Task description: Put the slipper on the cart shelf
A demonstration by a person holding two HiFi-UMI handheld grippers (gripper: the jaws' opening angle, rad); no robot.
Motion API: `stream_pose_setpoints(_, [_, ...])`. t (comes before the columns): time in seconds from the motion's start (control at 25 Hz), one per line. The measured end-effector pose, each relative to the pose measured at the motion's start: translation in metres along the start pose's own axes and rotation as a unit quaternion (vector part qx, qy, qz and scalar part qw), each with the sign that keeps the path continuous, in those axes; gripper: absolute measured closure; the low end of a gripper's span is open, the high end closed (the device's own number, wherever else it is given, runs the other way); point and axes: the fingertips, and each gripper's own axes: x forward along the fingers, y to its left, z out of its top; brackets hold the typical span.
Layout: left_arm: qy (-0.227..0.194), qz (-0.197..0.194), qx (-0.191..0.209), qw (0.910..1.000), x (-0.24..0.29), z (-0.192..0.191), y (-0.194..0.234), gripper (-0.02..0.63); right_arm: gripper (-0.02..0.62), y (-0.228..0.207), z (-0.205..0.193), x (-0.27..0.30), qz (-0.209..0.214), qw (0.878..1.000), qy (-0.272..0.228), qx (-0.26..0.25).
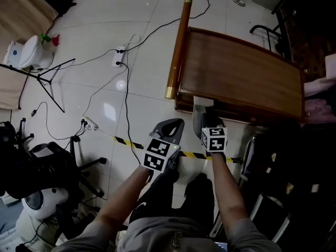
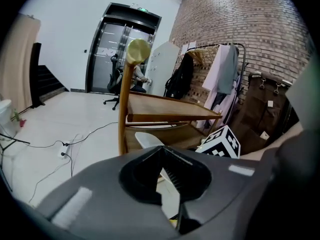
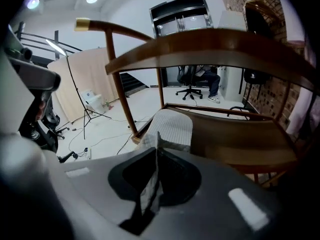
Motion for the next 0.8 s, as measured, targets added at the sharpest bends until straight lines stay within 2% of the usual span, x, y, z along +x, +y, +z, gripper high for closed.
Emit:
stream_pose_setpoints(0.44, [0.025, -0.095, 0.063, 0.9932, -0.035, 0.026, -0.107, 0.598, 0.586, 0.011, -0.022, -0.167, -0.048, 0.997, -0.025, 0.047])
stream_pose_setpoints(0.6, [0.030, -0.141, 0.091, 0.9853, -0.040, 0.034, -0.161, 0.598, 0.586, 0.007, -0.033, -0.231, -0.085, 0.992, -0.045, 0.080])
stream_pose_setpoints(0.8, [0.034, -0.202, 0.131, 0.9699, -0.053, 0.044, -0.236, 0.598, 0.586, -0.007, -0.052, -0.321, -0.154, 0.977, -0.072, 0.128])
